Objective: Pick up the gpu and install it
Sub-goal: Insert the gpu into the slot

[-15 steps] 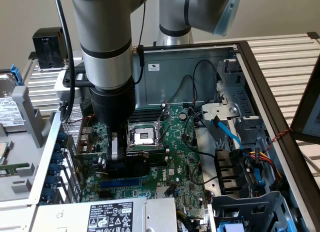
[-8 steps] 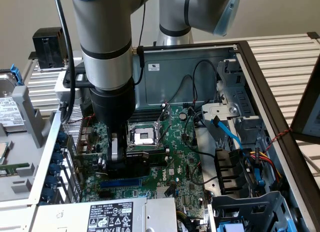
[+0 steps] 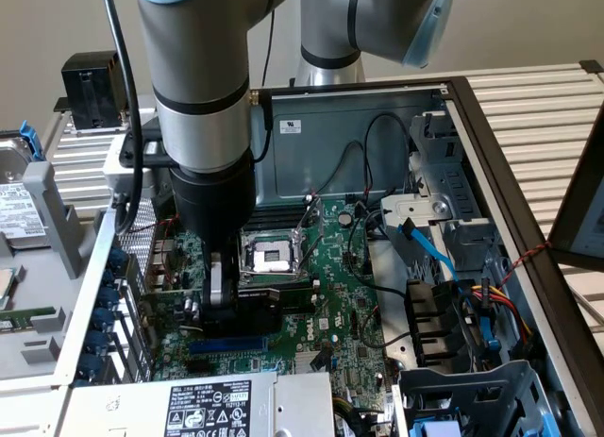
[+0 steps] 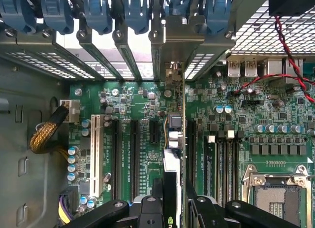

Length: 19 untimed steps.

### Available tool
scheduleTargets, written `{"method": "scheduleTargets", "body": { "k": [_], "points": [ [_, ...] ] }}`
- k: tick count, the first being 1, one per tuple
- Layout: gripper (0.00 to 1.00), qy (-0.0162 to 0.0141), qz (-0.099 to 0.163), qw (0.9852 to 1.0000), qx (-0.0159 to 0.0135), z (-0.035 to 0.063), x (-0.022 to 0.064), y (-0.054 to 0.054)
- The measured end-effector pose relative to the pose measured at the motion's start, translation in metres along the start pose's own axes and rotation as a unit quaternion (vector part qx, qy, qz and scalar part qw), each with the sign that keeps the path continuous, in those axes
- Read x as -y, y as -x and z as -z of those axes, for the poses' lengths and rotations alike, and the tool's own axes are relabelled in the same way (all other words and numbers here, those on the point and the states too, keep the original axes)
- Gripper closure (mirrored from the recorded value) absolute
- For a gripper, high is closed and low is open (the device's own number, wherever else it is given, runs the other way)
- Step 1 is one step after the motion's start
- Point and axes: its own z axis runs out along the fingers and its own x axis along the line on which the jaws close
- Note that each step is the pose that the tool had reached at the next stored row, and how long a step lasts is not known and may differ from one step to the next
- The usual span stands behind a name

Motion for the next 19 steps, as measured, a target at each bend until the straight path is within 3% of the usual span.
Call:
{"method": "scheduleTargets", "body": {
  "k": [5, 19],
  "points": [
    [0.73, 0.002, -0.002, 1.0, -0.0001, -0.0002, 0.0001, -0.0018],
    [0.73, 0.0039, -0.008, 1.0, 0.0, -0.0026, 0.0003, -0.0018]
  ]
}}
